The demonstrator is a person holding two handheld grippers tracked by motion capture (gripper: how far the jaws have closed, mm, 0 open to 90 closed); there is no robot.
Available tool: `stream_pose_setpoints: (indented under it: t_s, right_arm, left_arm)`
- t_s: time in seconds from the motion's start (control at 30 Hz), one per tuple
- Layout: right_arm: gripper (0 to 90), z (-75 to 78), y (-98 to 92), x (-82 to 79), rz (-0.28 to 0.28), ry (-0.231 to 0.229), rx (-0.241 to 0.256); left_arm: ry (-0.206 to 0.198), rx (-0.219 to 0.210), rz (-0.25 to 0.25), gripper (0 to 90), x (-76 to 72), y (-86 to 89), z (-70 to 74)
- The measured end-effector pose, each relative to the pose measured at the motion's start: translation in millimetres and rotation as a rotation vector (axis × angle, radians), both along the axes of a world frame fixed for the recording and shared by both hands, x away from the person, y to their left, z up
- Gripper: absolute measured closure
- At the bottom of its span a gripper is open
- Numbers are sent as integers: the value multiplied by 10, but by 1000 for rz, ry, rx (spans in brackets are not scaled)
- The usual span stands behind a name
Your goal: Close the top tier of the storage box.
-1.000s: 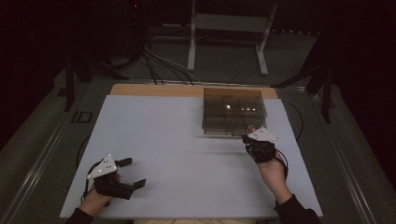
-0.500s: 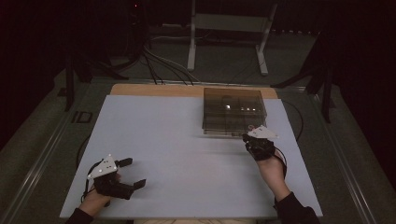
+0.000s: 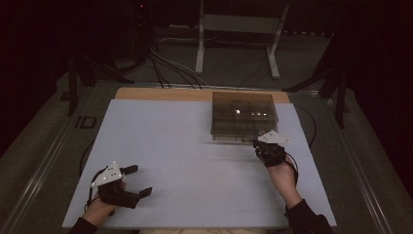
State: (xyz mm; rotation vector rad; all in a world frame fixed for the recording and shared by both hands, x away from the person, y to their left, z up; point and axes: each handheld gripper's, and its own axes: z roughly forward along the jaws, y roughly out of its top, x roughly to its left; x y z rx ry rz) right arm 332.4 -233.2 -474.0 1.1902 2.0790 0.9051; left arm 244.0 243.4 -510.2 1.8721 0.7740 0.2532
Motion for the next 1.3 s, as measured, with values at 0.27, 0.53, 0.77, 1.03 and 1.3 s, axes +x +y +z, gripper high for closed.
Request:
stream_pose_setpoints:
  t_s: [0.27, 0.53, 0.77, 1.03, 1.3]
  right_arm:
    - [900, 3, -1, 4, 0, 1, -2]
    - [900, 4, -3, 19, -2, 2, -4]
    - [900, 7, 4, 41, -4, 4, -1]
    - [900, 9, 3, 69, -6, 1, -2]
    - [900, 11, 2, 98, -10, 3, 6]
  left_arm:
    - [0, 1, -1, 0, -1, -1, 0]
    - [0, 1, -1, 0, -1, -2, 0]
    - [-1, 3, -2, 0, -1, -1, 1]
    - [-1, 3, -2, 0, -1, -2, 1]
    - [-1, 2, -2, 0, -2, 0, 3]
